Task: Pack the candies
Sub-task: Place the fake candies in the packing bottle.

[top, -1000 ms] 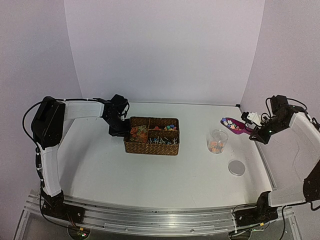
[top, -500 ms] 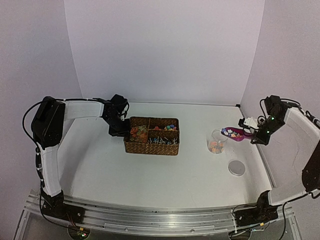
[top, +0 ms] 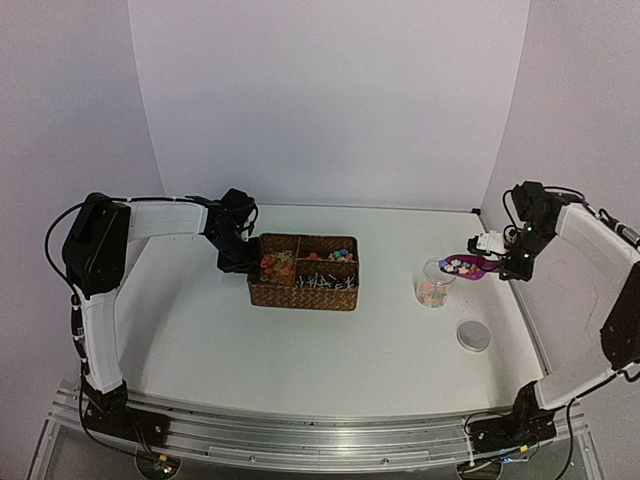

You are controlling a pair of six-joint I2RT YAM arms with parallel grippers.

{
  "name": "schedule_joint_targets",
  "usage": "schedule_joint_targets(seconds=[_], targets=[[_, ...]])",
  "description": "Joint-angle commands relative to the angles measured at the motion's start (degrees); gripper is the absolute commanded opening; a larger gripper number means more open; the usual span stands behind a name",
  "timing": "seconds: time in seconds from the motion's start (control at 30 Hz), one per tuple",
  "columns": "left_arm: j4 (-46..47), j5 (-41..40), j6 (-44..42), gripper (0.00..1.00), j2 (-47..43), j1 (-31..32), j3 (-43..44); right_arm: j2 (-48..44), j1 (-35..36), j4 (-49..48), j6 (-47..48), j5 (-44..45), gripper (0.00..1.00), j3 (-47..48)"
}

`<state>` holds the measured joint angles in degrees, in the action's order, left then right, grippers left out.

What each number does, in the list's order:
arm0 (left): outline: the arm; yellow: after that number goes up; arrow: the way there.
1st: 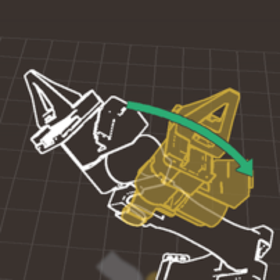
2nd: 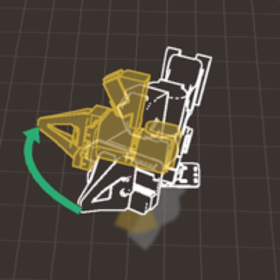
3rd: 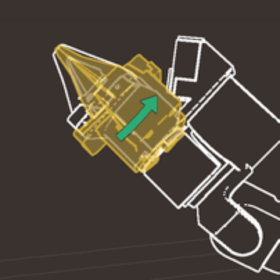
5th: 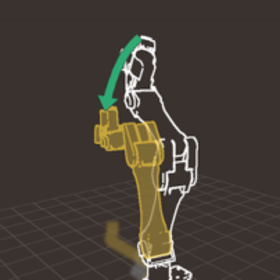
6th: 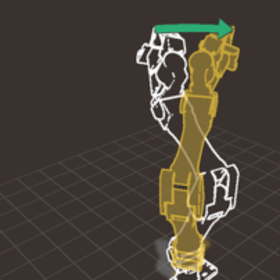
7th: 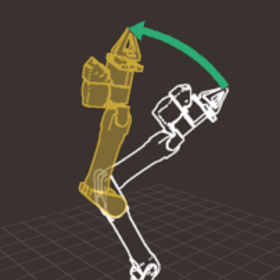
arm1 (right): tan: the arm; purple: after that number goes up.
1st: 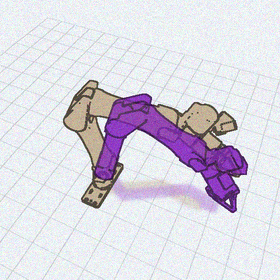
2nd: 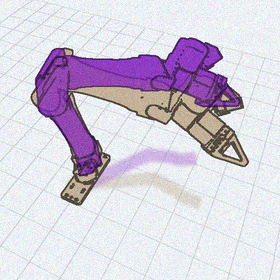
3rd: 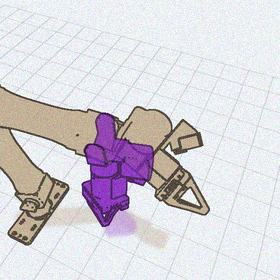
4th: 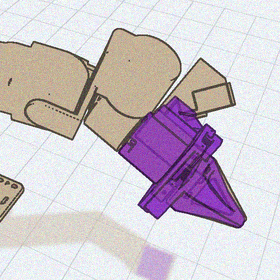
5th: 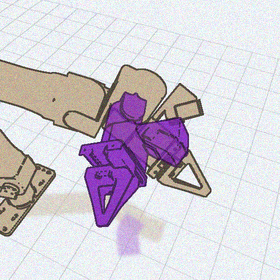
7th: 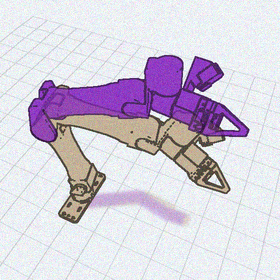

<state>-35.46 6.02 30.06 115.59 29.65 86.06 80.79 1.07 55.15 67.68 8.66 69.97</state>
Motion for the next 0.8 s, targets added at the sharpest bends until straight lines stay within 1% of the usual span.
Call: schedule_joint_targets(seconds=[0.0,0.17,0.37,0.77], targets=[[-1.46,0.48,2.19,0.0,2.01,-0.91,-0.54,0.79,3.07,0.05,1.51,4.01,0.0,4.4],[-1.49,0.4,2.14,0.0,1.96,-0.91,-0.54,1.3,4.62,0.56,3.46,7.94,0.0,4.65],[-1.54,0.43,2.13,0.0,1.9,-1.0,-0.54,1.87,4.71,0.76,4.17,8.83,0.0,5.29],[-1.46,0.49,2.19,0.0,2.01,-1.0,-0.57,2.97,8.13,-0.38,6.44,15.03,0.0,5.73]])
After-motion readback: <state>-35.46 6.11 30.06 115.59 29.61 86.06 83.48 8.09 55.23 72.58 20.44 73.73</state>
